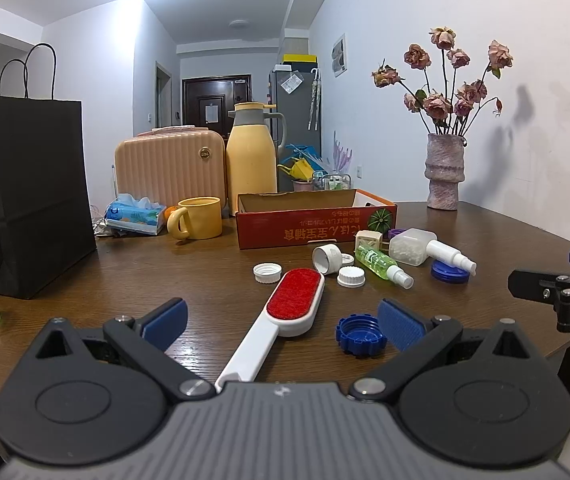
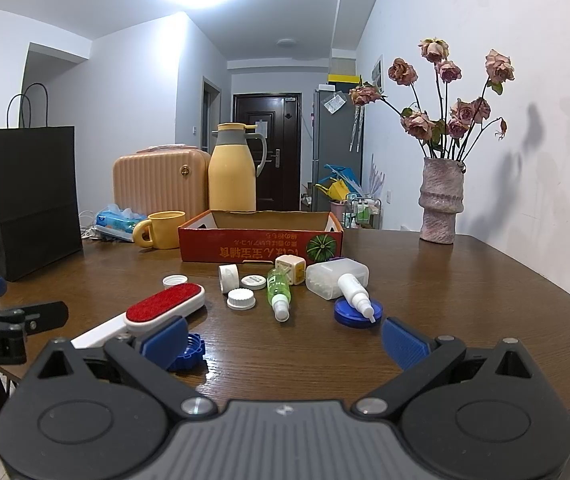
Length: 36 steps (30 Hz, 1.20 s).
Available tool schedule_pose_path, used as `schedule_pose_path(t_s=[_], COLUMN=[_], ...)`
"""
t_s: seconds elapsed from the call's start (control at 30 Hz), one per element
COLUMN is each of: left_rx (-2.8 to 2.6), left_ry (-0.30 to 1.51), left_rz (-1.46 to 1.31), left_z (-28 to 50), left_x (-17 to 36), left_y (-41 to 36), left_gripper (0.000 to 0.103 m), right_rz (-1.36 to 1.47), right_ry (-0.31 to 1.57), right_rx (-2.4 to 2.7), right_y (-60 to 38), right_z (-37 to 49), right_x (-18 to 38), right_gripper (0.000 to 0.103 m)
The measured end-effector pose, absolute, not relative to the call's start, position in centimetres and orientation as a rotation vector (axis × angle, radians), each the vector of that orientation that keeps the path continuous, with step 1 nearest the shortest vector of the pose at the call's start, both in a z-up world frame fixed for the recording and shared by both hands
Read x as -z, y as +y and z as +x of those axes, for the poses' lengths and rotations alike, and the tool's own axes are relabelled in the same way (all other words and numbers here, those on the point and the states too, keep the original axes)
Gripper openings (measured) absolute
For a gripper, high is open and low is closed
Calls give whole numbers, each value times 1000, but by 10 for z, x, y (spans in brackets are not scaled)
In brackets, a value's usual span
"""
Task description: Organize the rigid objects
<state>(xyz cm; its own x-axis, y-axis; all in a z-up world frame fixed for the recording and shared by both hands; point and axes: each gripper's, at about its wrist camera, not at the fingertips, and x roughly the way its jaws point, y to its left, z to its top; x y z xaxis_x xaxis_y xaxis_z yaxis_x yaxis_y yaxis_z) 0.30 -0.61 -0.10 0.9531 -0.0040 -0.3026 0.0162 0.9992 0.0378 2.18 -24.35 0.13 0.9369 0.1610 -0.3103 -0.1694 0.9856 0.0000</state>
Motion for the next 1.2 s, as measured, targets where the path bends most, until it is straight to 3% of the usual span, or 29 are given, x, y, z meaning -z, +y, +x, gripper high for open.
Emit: schedule_pose_path(t_s=[1.2], left_rx=[11], left_ry=[304], left_rz=[41], left_z=[0], left_x=[0], left_y=[-5], left_gripper=[103], right_rz=[-28], right_ry=[316], right_rx=[-170], right_y=[-242], right_z=[21], right_x=[-1], right_gripper=[103])
